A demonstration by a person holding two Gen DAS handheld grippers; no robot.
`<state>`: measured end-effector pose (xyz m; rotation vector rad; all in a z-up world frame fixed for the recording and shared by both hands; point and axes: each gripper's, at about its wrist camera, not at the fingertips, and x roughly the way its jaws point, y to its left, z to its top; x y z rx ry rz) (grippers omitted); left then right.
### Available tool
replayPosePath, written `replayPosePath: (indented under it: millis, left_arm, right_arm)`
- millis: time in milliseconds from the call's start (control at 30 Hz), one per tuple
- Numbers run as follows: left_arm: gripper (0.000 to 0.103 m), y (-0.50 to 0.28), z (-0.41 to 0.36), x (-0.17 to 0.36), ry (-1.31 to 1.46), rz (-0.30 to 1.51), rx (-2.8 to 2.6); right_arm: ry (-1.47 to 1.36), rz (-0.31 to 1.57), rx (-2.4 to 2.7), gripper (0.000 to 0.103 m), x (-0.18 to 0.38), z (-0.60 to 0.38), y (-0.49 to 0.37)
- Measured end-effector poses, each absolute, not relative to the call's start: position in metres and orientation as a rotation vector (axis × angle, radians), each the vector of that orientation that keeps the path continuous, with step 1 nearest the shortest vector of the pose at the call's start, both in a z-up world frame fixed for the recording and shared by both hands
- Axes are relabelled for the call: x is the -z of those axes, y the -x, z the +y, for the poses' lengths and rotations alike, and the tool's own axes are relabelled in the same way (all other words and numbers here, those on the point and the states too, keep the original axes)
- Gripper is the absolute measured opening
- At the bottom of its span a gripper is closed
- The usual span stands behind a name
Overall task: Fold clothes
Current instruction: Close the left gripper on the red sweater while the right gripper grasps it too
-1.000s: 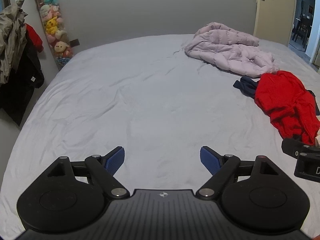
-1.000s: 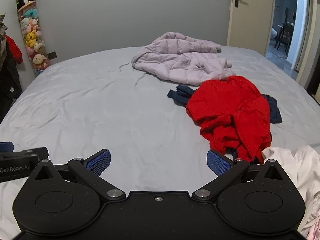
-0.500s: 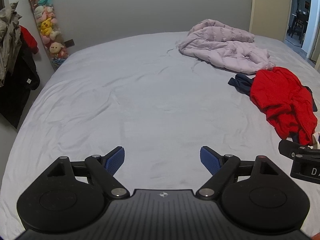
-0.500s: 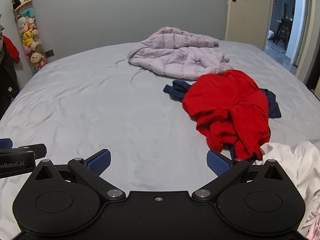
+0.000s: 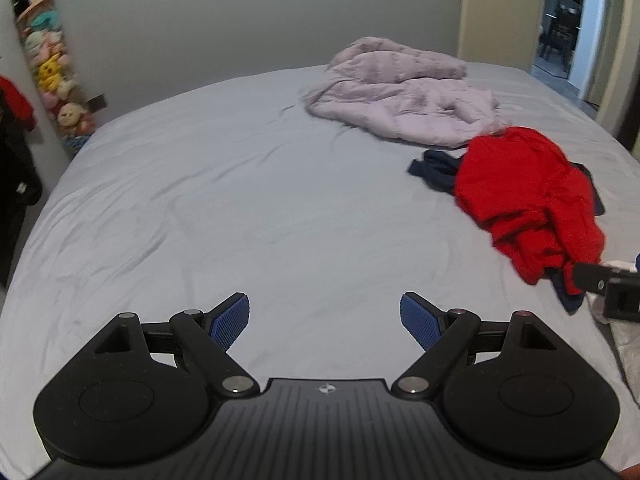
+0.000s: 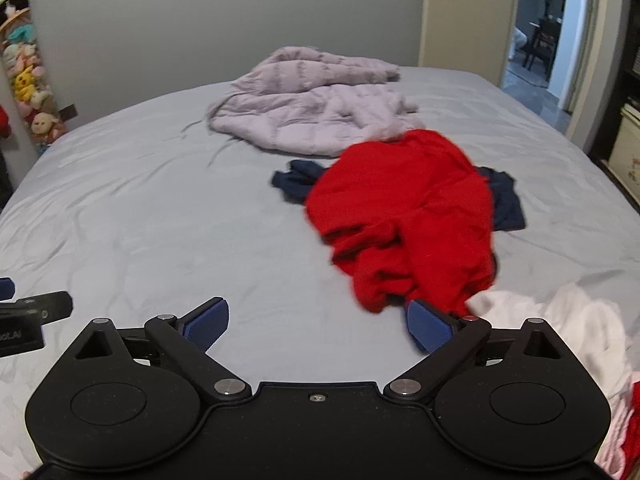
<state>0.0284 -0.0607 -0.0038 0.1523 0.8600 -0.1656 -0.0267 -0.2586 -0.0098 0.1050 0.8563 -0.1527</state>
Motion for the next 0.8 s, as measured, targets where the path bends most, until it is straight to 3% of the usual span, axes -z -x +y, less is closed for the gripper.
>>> replayPosePath:
  millis: [267,467,800]
  left_arm:
    - [0.083,-0.059,-0.113,0.016,-0.190,0.871,0.288]
    - [0.083,-0.085,-0.169,0.040,-0.261,0.866,0.404]
    - [0.083,-0.128,-0.232,0.097,-0.310,0.859,0.540]
  right_arm:
    - [-0.118,0.941,0.177,0.081,0.020,-0.327,0.007]
    - [-0.065,1.015,0.143,0.061,0.044,-0.352,-0.009]
    - [-0.038,1.095,0.078,0.049,0.096,-0.364,-0.043]
